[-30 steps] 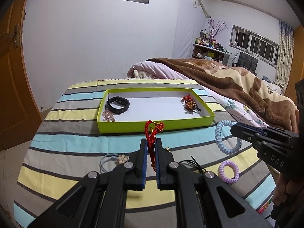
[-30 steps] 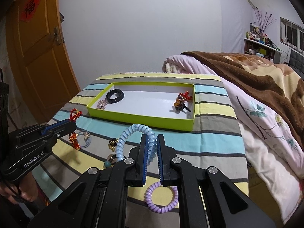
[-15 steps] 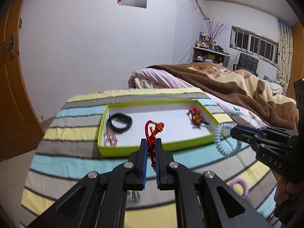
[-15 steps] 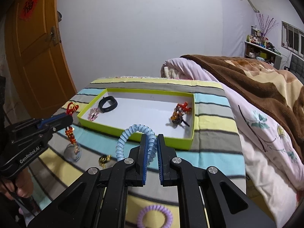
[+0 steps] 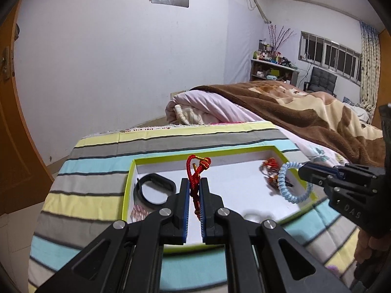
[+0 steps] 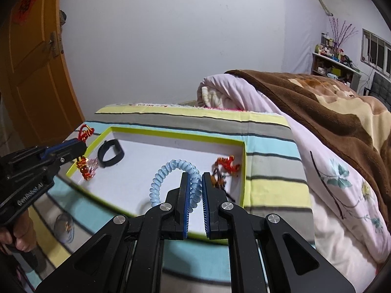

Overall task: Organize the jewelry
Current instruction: 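Carry the red tassel and blue coil into the green box and open both tools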

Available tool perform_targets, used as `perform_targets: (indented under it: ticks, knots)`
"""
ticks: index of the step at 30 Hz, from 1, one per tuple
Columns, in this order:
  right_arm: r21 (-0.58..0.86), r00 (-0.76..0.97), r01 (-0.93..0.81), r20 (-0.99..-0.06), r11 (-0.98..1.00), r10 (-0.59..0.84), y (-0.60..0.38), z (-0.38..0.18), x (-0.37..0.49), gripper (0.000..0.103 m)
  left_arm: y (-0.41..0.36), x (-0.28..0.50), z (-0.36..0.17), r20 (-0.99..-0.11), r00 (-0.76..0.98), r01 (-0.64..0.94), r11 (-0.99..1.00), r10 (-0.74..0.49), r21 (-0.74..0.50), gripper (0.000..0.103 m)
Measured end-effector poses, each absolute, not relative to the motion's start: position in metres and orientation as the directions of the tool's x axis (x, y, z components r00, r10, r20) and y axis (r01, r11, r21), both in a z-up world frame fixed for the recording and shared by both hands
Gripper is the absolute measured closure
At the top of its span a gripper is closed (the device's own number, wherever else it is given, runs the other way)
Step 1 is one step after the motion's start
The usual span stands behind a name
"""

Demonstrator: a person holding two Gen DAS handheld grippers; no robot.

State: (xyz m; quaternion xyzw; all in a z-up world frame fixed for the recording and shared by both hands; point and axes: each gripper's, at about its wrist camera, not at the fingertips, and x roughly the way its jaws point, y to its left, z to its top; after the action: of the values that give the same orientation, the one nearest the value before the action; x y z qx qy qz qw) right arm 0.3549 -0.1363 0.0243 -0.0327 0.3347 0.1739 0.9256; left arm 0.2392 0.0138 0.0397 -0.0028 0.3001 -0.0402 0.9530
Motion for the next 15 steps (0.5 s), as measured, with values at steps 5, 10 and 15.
perform_targets:
  ticks: [5, 10, 15]
  knots:
    - [0.054, 0.697, -0.335, -0.657, 0.941, 0.287, -0.131, 0.015, 0.386, 0.094, 0.015, 0.264, 0.028, -0.601, 0.795, 0.09, 0.996, -0.088, -0.027, 0.095]
    - [0.058, 0.667, -0.326, -0.693, 0.944, 0.273, -0.126, 0.0, 0.412, 0.094, 0.017, 0.286, 0.014, -0.634, 0.768, 0.08, 0.996, -0.086, -0.038, 0.095]
    - [0.056, 0.642, -0.32, -0.721, 0.946, 0.26, -0.122, -0.012, 0.428, 0.094, 0.018, 0.306, 0.002, -0.666, 0.74, 0.078, 0.995, -0.094, -0.054, 0.095]
